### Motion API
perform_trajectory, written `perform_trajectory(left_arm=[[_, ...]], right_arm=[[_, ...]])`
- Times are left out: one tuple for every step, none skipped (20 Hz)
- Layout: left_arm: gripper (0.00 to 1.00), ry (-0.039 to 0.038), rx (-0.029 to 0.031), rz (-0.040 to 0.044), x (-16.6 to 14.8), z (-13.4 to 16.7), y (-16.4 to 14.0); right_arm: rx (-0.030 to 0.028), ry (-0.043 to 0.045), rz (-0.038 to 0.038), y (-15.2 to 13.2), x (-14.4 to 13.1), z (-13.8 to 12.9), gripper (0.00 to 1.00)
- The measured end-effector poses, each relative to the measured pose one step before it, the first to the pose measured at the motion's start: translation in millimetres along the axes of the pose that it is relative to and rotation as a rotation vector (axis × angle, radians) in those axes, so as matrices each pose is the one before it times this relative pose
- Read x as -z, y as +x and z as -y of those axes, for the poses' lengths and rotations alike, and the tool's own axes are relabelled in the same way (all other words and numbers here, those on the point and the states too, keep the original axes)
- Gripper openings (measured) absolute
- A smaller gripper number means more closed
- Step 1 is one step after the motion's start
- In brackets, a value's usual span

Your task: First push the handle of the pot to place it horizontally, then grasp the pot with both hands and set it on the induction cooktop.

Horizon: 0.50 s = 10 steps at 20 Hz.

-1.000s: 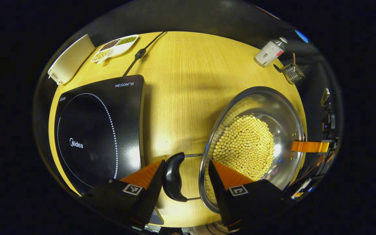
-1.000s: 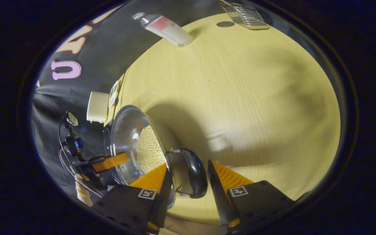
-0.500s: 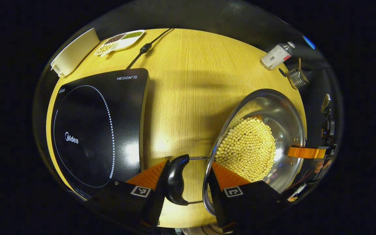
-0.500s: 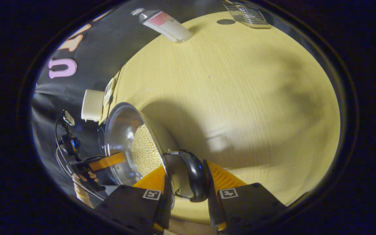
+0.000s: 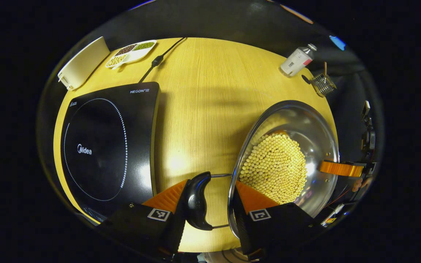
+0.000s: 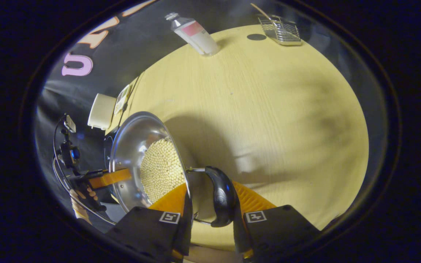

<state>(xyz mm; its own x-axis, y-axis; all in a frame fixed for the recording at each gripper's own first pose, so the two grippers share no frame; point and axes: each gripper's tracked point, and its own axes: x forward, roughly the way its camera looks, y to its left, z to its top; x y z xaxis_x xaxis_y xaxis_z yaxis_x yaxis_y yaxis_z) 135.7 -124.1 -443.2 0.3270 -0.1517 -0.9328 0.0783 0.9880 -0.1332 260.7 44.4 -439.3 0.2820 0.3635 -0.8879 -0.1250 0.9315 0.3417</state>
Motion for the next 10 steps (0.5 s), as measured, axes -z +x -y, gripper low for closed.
perform_trajectory(left_arm=[[0.64, -0.00716, 0.00162, 0.00244, 3.32, 2.37, -4.16], [0.64, -0.00519, 0.00124, 0.00369, 3.68, 2.85, -4.45], [0.66, -0.0015, 0.00121, 0.00708, 4.15, 1.81, -4.38], [0.64, 0.00149, 0.00001, 0.00186, 4.79, 1.88, -4.62], [0.66, 0.00137, 0.0, 0.00019, 5.42, 1.67, -3.78], [0.64, 0.00223, 0.00076, -0.00208, 5.35, 1.95, -4.02], [0.64, -0.00019, -0.00025, 0.0003, 4.62, 2.12, -4.11], [0.66, 0.00323, 0.00027, -0.00041, 4.46, 2.18, -4.24], [0.64, 0.00833, 0.00225, 0.00124, 3.69, 2.97, -3.05], [0.64, 0.00854, 0.00298, 0.0009, 3.4, 2.63, -3.33]], right_arm=[[0.00224, -0.00925, 0.00639, -5.61, 1.89, 0.82, 0.49], [0.00252, -0.00891, 0.00825, -5.75, 2.04, 0.54, 0.5], [0.00281, -0.00742, 0.00839, -5.15, 1.86, 0.73, 0.5], [0.00219, -0.00712, 0.00379, -5.28, 4.64, 0.04, 0.5], [0.00263, -0.00201, 0.00258, -5.69, 4.55, 0.63, 0.5], [0.00236, -0.0011, 0.00305, -5.88, 6.14, 0.78, 0.5], [0.00299, 0.00019, 0.00328, -4.83, 3.84, 0.96, 0.46], [0.00536, 0.00525, 0.00592, -4.0, 4.9, 1.11, 0.46], [0.00474, 0.00399, 0.00594, -4.73, 4.26, 1.25, 0.46], [0.00448, 0.00781, 0.00914, -6.23, 5.94, 1.72, 0.46]])
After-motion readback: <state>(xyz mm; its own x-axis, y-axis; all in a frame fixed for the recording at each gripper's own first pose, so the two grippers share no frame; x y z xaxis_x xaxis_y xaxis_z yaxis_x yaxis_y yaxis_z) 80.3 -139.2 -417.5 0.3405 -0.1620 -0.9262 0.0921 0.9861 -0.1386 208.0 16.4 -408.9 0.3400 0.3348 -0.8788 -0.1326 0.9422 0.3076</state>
